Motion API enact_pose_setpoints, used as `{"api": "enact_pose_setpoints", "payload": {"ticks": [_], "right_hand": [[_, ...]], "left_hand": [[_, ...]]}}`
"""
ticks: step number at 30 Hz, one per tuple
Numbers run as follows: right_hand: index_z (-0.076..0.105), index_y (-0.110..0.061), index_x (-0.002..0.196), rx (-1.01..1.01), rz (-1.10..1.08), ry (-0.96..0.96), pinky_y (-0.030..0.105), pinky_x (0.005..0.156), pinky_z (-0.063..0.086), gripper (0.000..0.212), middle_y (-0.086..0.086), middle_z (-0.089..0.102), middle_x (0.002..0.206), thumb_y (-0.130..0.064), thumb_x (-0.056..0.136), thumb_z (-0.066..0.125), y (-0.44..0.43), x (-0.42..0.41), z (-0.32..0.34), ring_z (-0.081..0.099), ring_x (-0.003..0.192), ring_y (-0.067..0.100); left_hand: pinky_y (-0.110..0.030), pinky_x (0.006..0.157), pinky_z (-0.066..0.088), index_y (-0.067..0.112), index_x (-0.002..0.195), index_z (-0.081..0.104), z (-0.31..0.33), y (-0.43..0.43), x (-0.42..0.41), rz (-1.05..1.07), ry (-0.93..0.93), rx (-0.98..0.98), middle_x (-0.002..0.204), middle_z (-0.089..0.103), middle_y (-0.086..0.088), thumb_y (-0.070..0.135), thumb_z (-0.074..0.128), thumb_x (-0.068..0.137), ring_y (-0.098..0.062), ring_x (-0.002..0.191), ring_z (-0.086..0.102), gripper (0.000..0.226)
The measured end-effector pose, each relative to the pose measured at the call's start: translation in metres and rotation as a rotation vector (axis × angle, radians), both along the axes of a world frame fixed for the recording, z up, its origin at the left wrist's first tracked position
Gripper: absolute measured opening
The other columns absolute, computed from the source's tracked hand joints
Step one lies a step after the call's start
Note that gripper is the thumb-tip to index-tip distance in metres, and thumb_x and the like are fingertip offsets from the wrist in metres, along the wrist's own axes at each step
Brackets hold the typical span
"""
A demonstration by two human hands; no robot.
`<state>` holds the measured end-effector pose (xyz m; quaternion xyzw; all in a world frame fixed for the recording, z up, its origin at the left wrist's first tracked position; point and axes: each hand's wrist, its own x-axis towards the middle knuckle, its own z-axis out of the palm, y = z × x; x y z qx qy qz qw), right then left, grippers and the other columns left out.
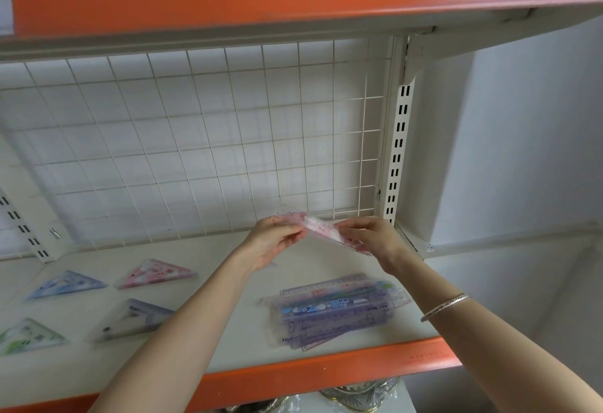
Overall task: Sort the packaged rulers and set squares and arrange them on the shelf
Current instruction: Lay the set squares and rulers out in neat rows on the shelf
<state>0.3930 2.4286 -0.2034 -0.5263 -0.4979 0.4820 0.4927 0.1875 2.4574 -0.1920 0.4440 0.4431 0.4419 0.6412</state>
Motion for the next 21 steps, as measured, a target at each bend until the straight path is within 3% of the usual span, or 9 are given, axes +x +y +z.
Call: {"api": "enact_pose_setpoints", "payload": {"ticks": [5,9,14,18,21], "right_hand": [[0.07,0.003,0.102,-0.058,0.019,0.008,0.012,0.05,0.045,0.02,0.008,0.063,0.073,0.004,0.083,0.065,0.001,-0.003,-0.004,0.049,0.055,0.011],[0.07,0.002,0.103,-0.061,0.033,-0.006,0.011,0.053,0.046,0.02,0.006,0.065,0.076,0.003,0.084,0.064,0.004,-0.005,-0.006,0.054,0.057,0.008],[0.071,-0.002,0.102,0.001,0.068,-0.168,0.011,0.059,0.044,0.019,0.007,0.066,0.081,0.003,0.086,0.061,0.007,-0.003,-0.004,0.053,0.061,0.007],[0.072,-0.004,0.098,0.043,0.009,-0.258,0.011,0.063,0.044,0.017,0.006,0.067,0.082,0.002,0.085,0.063,0.012,0.003,-0.007,0.057,0.066,0.007],[0.074,-0.008,0.096,0.091,-0.006,-0.385,0.016,0.072,0.047,0.016,0.01,0.071,0.089,-0.002,0.085,0.066,0.016,0.007,-0.013,0.061,0.08,0.019]], "left_hand": [[-0.018,0.073,0.055,0.009,0.116,0.062,0.003,-0.003,0.0,-0.13,-0.009,0.05,0.082,0.067,-0.005,-0.016,0.053,0.086,-0.012,0.078,0.064,0.04],[-0.019,0.074,0.057,0.005,0.104,0.063,0.003,-0.004,0.003,-0.119,-0.075,0.032,0.088,0.069,-0.011,-0.006,0.056,0.09,-0.014,0.078,0.067,0.019],[-0.021,0.074,0.057,0.003,0.103,0.065,-0.003,-0.002,0.006,-0.101,-0.105,0.001,0.093,0.071,-0.014,-0.005,0.055,0.091,-0.017,0.083,0.07,0.017],[-0.018,0.064,0.056,0.003,0.11,0.063,-0.005,0.003,0.004,0.072,-0.057,0.038,0.082,0.07,-0.011,0.0,0.062,0.088,-0.016,0.069,0.069,0.022],[-0.018,0.063,0.056,-0.006,0.11,0.064,-0.012,0.01,0.002,0.211,0.113,0.159,0.08,0.067,-0.014,-0.004,0.063,0.087,-0.015,0.065,0.065,0.023]]}}
